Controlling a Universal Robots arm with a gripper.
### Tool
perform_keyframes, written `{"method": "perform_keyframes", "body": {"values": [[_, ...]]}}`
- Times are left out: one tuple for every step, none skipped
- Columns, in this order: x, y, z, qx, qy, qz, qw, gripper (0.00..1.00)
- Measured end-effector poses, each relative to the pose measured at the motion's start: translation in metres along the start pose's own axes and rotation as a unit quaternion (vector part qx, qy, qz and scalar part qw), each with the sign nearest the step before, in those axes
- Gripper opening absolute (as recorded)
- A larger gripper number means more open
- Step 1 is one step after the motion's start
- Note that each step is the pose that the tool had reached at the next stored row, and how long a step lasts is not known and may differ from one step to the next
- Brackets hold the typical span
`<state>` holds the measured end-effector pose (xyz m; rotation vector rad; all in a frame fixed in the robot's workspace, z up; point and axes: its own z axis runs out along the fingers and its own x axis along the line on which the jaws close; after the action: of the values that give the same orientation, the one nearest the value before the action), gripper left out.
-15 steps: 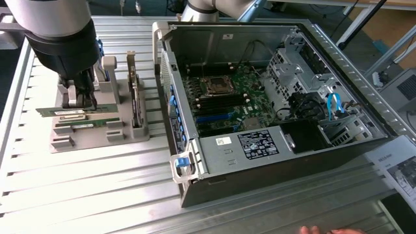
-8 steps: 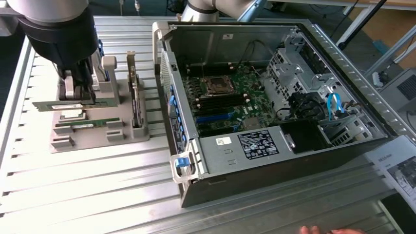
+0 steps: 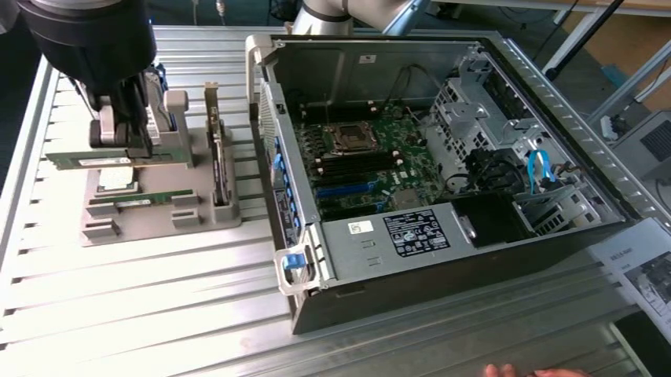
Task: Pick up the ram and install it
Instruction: 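Pick up the ram and move it above insertion slot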
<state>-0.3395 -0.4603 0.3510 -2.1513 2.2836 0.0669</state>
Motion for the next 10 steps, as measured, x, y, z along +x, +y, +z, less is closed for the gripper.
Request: {"method": "perform_keyframes", "body": {"values": [[0.0,-0.0002,-0.0022,0.0,0.0,0.0,1.0,0.12],[0.0,-0.0004,-0.0043,0.0,0.0,0.0,1.0,0.12],[0.0,-0.0005,-0.0062,0.0,0.0001,0.0,1.0,0.12],[0.0,-0.0007,-0.0084,-0.0001,0.0001,0.0,1.0,0.12],[0.0,-0.0009,-0.0105,-0.0001,0.0001,0.0,1.0,0.12],[0.0,-0.0011,-0.0126,0.0,0.0,0.0,1.0,0.12],[-0.001,-0.0014,-0.0152,0.0,0.0,0.0,1.0,0.12],[-0.001,-0.0016,-0.0175,0.0,0.0,0.0,1.0,0.12],[-0.001,-0.0017,-0.0199,0.0,0.0,0.0,1.0,0.12],[-0.001,-0.0019,-0.0222,0.0,0.0,0.0,1.0,0.12]]}}
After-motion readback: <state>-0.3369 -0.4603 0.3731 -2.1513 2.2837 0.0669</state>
